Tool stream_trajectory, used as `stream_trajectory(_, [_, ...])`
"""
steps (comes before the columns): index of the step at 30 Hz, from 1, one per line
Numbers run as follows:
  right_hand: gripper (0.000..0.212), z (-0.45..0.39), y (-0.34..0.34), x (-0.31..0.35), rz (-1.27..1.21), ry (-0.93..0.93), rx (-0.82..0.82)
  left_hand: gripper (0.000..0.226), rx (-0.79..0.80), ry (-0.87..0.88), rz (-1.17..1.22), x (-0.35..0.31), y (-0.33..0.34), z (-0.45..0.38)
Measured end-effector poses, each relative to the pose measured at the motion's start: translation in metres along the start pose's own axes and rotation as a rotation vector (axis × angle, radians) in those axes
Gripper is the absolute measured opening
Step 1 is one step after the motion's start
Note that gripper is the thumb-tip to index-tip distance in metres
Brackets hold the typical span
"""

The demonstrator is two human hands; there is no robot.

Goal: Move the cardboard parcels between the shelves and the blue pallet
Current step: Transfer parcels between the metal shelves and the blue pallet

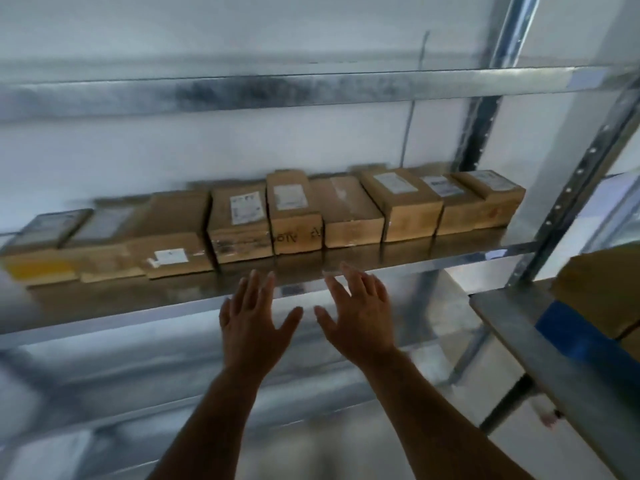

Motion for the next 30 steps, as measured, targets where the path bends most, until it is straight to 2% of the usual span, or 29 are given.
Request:
stream_trajectory(7, [0.056,-0.049,0.055,0.141,-0.065,-0.150,0.040,0.079,-0.079,-0.141,-0.049,0.139,-0.061,-0.001])
stream_trajectory(13, [0.058,-0.072,0.096,0.232,-0.113,-0.241,0.088,0.080,-0.106,-0.263,-0.102,0.230,-0.097,0.006])
stream_trajectory(22, [0.055,-0.095,0.154,0.299,-0.180,-0.330,0.210,0.083,-0.084,-0.405,-0.087,0.306,-0.104,0.009])
stream_trajectory(30, [0.056,-0.157,0.196,0.337,-0.243,-0.383,0.281,0.081,-0.085,-0.410,-0.160,0.359,-0.124,-0.053])
Point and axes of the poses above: each hand's wrist, its own z-axis away from the middle knuckle, its own y-axis out of the palm, x = y × z, the point moved 2 cm from there along -z, towards the middle knuckle, and after that the axes turned 1 degree about -y, right-handed, at the moved point
